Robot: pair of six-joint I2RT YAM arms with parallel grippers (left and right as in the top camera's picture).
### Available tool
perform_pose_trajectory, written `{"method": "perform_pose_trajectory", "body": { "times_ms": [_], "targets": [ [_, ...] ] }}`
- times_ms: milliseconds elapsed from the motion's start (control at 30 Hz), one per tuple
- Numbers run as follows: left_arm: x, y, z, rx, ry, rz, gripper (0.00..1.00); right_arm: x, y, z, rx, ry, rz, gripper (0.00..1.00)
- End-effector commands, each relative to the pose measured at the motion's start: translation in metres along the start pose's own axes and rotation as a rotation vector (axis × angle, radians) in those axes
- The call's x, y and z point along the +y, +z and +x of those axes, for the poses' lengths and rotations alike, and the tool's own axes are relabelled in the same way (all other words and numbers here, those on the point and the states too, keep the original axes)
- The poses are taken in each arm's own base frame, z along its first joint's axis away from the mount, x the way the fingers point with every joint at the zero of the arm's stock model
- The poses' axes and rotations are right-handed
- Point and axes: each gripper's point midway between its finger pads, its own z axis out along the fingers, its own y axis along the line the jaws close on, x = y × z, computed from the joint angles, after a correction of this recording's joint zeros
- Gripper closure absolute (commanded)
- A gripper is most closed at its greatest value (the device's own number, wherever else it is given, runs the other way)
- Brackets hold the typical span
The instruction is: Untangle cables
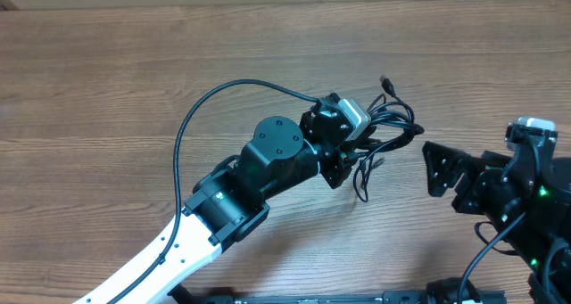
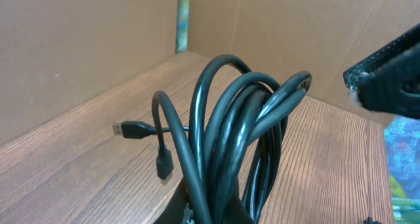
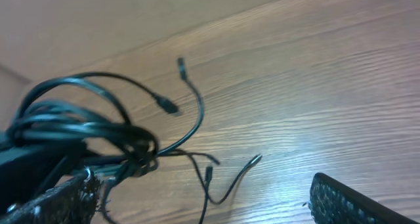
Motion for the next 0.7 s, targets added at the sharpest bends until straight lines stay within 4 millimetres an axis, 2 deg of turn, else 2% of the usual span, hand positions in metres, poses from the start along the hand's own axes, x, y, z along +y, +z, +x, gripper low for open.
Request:
{"method": "perform_pose_trajectory", "body": {
  "times_ms": [0, 400, 667],
  "targets": [
    [-0.003, -0.008, -0.016, -0.046, 0.033, 0.001, 0.96, -0.010, -0.002, -0.006, -0.038, 0.051, 0.055, 0.00],
    [-0.003, -0.008, -0.017, -0.050, 0.022, 0.004, 0.96, -0.011, -0.002, -0.006, -0.036, 0.047, 0.062, 0.00],
    [-0.013, -0.008, -0.018, -0.050, 0.026, 0.058, 0.96, -0.004, -0.001, -0.003, -0.019, 0.046, 0.021, 0.00]
  ]
}}
